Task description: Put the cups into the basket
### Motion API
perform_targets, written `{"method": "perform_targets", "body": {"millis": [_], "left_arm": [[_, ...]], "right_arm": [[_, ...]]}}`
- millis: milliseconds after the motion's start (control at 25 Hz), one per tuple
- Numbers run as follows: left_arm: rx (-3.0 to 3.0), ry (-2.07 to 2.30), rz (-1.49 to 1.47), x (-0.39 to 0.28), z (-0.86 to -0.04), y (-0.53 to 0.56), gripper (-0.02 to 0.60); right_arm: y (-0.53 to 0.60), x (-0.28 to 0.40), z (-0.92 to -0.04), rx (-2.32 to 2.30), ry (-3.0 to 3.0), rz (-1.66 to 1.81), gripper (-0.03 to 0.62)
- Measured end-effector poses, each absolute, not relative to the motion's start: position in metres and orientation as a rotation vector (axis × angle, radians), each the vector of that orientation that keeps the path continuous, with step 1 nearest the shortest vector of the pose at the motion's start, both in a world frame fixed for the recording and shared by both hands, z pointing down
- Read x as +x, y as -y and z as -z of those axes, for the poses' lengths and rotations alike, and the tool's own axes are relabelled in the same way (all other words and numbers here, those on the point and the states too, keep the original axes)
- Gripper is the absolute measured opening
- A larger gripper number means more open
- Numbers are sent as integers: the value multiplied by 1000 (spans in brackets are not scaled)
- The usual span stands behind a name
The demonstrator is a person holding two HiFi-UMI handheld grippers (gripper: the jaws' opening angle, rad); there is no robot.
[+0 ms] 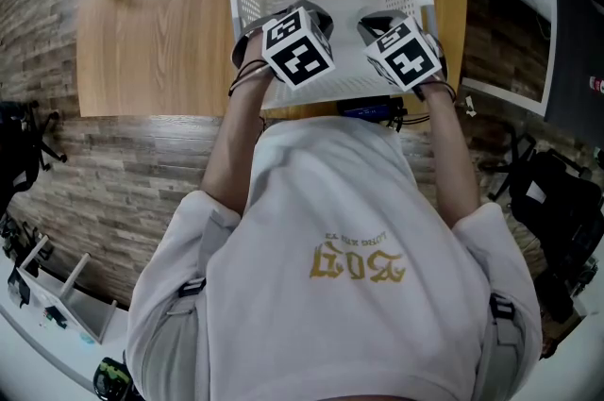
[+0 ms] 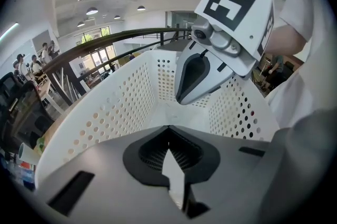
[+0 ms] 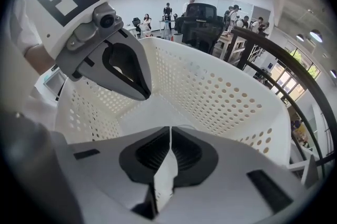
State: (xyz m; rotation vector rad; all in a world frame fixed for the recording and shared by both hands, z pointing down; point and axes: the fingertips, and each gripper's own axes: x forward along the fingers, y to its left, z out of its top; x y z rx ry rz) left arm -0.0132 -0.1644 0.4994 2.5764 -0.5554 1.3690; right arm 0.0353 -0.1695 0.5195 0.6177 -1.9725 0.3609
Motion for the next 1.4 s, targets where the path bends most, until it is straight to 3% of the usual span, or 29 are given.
{"method": "perform_targets", "body": {"millis": [360, 600, 1400], "left_arm": [[2606, 689, -1221, -20, -481, 172, 8], [2639, 921, -907, -25, -451, 192, 8], [2666, 1079, -690, -36, -406, 188, 6]], "right_arm": [[182, 41, -493, 773, 2107, -372, 11], [181, 39, -484, 802, 2178, -413, 11], [181, 35, -414, 936, 2425, -391, 11]]}}
